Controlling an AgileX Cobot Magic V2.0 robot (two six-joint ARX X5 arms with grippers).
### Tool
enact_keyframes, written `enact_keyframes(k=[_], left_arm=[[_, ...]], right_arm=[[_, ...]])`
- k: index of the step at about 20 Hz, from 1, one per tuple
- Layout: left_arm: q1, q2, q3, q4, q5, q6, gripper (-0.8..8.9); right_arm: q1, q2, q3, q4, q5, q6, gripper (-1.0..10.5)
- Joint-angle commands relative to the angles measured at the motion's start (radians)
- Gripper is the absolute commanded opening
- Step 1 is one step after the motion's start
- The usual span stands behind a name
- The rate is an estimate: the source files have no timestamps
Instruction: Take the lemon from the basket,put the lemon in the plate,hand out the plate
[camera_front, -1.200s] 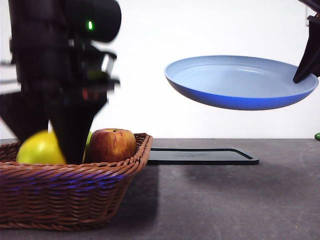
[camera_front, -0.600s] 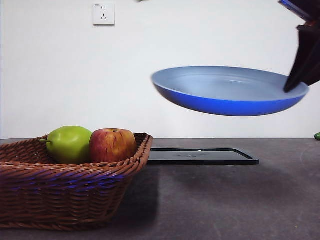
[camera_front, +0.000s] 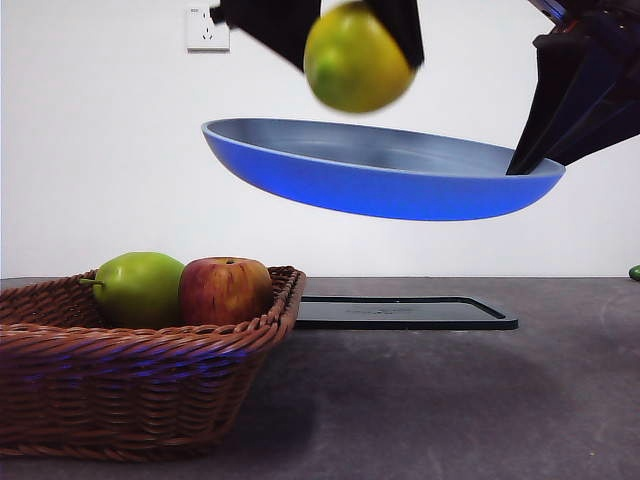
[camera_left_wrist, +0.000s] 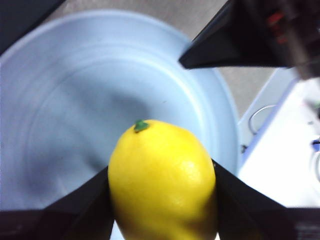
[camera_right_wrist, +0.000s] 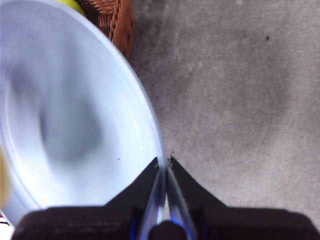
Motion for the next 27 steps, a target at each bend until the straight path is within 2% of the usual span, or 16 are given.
enact_keyframes(k=[1,4,6,8,10,16,19,25,27], left_arm=[[-0.016,0.038,0.016,-0.009,-0.026,0.032,2.12],[-0.023,0.050,0.016,-0.006,-0.074,0.035,3.17],[-0.031,0.050,0.017,-0.003,-0.099,0.035,3.27],[-0.030,0.050,0.016,-0.006,-0.098,0.035,3.28],[-0.030,0.050,0.016,-0.011,-0.099,0.034,3.72],[-0.031,0.047,0.029,-0.019,-0.096,0.019,3.76],[-0.031,0.047,0.120,-0.091,-0.097,0.018,3.76],[-0.036,0.039,0.348,-0.249,-0.099,0.085,3.76],[-0.035,0.014,0.366,-0.296,-0.128,0.107,3.76]], right_arm=[[0.005,0.009,0.016,-0.005,-0.005,0.013,0.0],[0.005,0.009,0.016,-0.012,-0.018,0.013,0.0],[0.005,0.009,0.016,-0.012,-0.059,0.013,0.0],[0.008,0.009,0.016,-0.018,-0.058,0.013,0.0],[0.010,0.009,0.017,-0.033,-0.058,0.013,0.0],[0.010,0.010,0.016,-0.063,-0.057,0.012,0.0],[0.009,0.010,0.017,-0.083,-0.056,0.011,0.0],[-0.004,0.053,0.030,-0.094,-0.051,0.009,0.0],[-0.023,0.096,0.058,-0.094,-0.050,0.005,0.0]])
